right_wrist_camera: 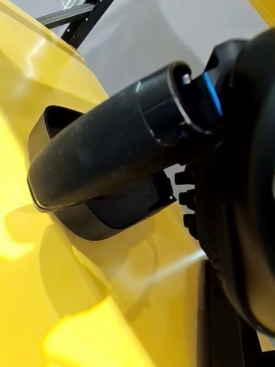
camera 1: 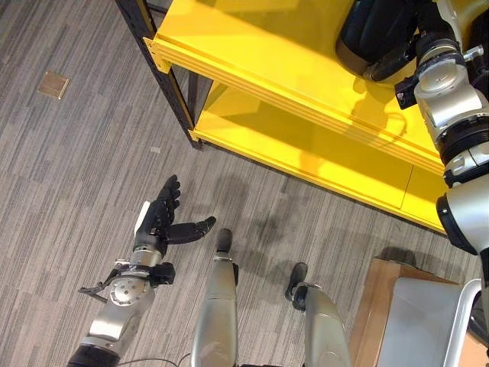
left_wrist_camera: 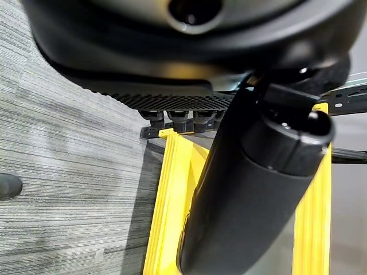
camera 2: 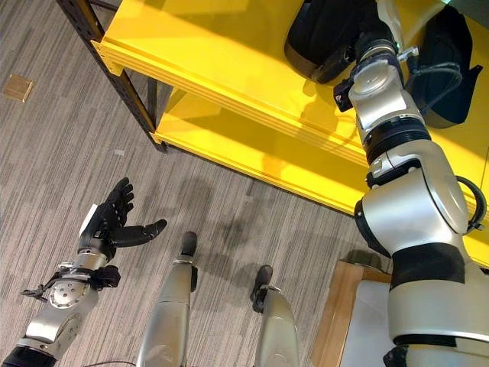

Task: Move parts from the plastic box to the shelf.

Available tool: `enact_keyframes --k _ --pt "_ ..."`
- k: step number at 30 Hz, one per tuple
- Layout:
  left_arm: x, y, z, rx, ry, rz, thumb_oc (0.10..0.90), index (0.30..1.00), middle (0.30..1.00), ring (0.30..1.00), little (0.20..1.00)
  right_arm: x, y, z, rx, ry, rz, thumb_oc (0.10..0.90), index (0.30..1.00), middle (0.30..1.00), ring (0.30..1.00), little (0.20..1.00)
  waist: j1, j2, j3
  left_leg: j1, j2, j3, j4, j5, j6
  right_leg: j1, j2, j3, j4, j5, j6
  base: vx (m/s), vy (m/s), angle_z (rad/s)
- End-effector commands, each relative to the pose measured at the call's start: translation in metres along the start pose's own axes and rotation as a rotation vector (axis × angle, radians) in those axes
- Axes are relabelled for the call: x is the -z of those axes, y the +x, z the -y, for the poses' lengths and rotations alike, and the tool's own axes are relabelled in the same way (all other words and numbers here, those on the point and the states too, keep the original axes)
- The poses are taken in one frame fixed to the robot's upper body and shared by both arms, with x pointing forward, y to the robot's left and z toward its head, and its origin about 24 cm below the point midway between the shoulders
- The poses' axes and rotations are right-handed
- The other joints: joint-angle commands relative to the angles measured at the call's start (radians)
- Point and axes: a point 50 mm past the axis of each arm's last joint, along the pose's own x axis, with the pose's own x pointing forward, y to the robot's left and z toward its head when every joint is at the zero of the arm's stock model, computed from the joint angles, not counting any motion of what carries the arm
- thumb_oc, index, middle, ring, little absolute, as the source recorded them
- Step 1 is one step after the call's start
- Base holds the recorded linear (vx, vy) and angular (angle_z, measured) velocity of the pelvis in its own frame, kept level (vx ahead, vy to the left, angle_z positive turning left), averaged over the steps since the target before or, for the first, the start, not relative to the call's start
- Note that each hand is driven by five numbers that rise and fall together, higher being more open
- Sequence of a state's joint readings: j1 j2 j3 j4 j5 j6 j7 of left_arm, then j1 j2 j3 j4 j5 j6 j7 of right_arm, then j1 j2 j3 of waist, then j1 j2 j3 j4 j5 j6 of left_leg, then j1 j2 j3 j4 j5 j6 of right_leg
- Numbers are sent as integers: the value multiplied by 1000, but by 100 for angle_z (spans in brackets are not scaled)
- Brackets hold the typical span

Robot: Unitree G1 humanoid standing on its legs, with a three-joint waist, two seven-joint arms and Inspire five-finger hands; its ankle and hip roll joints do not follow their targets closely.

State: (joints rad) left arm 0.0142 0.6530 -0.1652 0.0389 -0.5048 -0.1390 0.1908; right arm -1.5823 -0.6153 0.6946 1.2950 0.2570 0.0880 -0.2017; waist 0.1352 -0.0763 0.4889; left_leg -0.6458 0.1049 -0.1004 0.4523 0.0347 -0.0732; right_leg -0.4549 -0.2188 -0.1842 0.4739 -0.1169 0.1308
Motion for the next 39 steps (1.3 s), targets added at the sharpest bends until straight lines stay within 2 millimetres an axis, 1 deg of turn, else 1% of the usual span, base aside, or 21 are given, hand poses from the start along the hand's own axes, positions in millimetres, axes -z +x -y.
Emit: enact_keyframes --k 1,2,5,8,9,14,17,19,23,25,26,28,29,30,32,33,34,36,39 --pt "-27 0 -7 -4 8 159 900 1000 1000 1000 1000 -45 2 61 178 -38 172 900 1000 1000 1000 1000 -3 -15 -69 -6 67 -55 89 -138 -25 87 -5 48 -54 12 14 0 0 0" --pt "-28 0 -7 -4 8 161 900 1000 1000 1000 1000 -44 2 61 176 -46 171 900 1000 1000 1000 1000 -6 -16 -71 -9 67 -54 83 -131 -25 85 -5 47 -58 17 14 0 0 0" --pt "-28 0 -6 -5 7 160 900 1000 1000 1000 1000 -42 2 61 175 -52 167 900 1000 1000 1000 1000 -7 -17 -70 -6 68 -54 89 -138 -26 88 -3 49 -55 12 14 0 0 0" --pt "-28 1 -6 -4 10 162 900 1000 1000 1000 1000 -40 2 62 175 -61 168 900 1000 1000 1000 1000 -14 -19 -73 -11 68 -53 84 -130 -25 82 -3 49 -57 18 14 0 0 0" --pt "-28 2 -5 -3 10 165 900 1000 1000 1000 1000 -41 2 62 173 -63 172 900 1000 1000 1000 1000 -13 -20 -69 -7 71 -51 91 -139 -26 85 -2 52 -54 13 14 0 0 0" --pt "-28 3 -8 -15 15 160 900 1000 1000 1000 1000 -57 -2 52 140 -51 255 900 1000 1000 1000 1000 -27 -31 -84 5 75 -50 84 -137 -27 91 -1 53 -61 19 15 1 -15 -9" --pt "-29 5 -10 -30 11 165 900 1000 1000 1000 1000 -69 -7 49 120 -10 338 900 1000 1000 1000 1000 -39 -47 -103 25 83 -50 76 -140 -29 108 0 55 -65 15 15 9 -35 -2" --pt "-29 4 -11 -33 17 163 900 1000 1000 1000 1000 -70 -11 51 112 17 370 900 1000 1000 1000 1000 -45 -55 -113 43 88 -48 69 -141 -30 123 0 55 -72 12 15 10 -39 -4" --pt "-28 3 -14 -41 23 156 900 1000 1000 1000 1000 -74 -24 47 52 69 481 900 1000 1000 1000 1000 -63 -66 -129 92 101 -38 47 -138 -32 156 -1 62 -94 14 15 18 -33 -6" --pt "-27 1 -15 -48 23 149 900 1000 1000 1000 1000 -72 -30 46 31 90 516 900 1000 1000 1000 1000 -73 -70 -140 117 107 -31 29 -134 -33 169 0 65 -110 18 16 32 -29 -15" --pt "-27 1 -15 -47 24 148 900 1000 1000 1000 1000 -71 -30 46 31 90 514 900 1000 1000 1000 1000 -72 -71 -139 120 107 -30 26 -133 -33 172 0 65 -112 18 16 34 -30 -12" --pt "-25 -3 -16 -49 20 139 900 1000 1000 1000 1000 -58 -42 37 -33 139 555 900 1000 1000 1000 1000 -88 -71 -156 170 119 -16 -14 -121 -35 205 1 69 -147 27 19 46 -30 -6" --pt "-23 -4 -16 -47 20 131 900 1000 1000 1000 1000 -52 -45 36 -44 158 552 900 1000 1000 1000 1000 -92 -72 -163 186 123 -10 -27 -118 -36 217 2 69 -161 30 21 68 -34 -6" --pt "-22 -6 -17 -44 24 127 900 1000 1000 1000 1000 -43 -53 30 -92 192 572 900 1000 1000 1000 1000 -101 -67 -172 214 128 0 -54 -108 -36 236 5 69 -187 38 23 68 -32 -14" --pt "-19 -11 -18 -47 21 109 900 1000 1000 1000 1000 -28 -61 22 -148 235 567 900 1000 1000 1000 1000 -108 -64 -185 249 133 10 -90 -94 -37 260 7 68 -217 47 25 59 -36 -17" --pt "-17 -13 -18 -42 21 99 900 1000 1000 1000 1000 -16 -68 17 -185 264 555 900 1000 1000 1000 1000 -113 -59 -192 266 133 16 -115 -84 -38 275 8 68 -236 54 27 40 -28 -3" --pt "-16 -14 -18 -39 24 96 900 1000 1000 1000 1000 -14 -69 17 -185 266 550 900 1000 1000 1000 1000 -110 -62 -194 271 133 17 -121 -82 -38 279 8 67 -240 56 27 36 -19 3" --pt "-12 -18 -18 -32 25 77 900 1000 1000 1000 1000 0 -81 10 -257 299 544 900 1000 1000 1000 1000 -115 -59 -210 301 135 28 -162 -67 -39 301 9 65 -275 68 29 42 -23 -6" --pt "-6 -24 -18 -22 31 47 900 1000 1000 1000 1000 31 -99 0 -341 371 486 900 1000 1000 1000 1000 -118 -47 -239 346 141 36 -231 -38 -44 340 9 54 -328 83 34 68 -31 -4"
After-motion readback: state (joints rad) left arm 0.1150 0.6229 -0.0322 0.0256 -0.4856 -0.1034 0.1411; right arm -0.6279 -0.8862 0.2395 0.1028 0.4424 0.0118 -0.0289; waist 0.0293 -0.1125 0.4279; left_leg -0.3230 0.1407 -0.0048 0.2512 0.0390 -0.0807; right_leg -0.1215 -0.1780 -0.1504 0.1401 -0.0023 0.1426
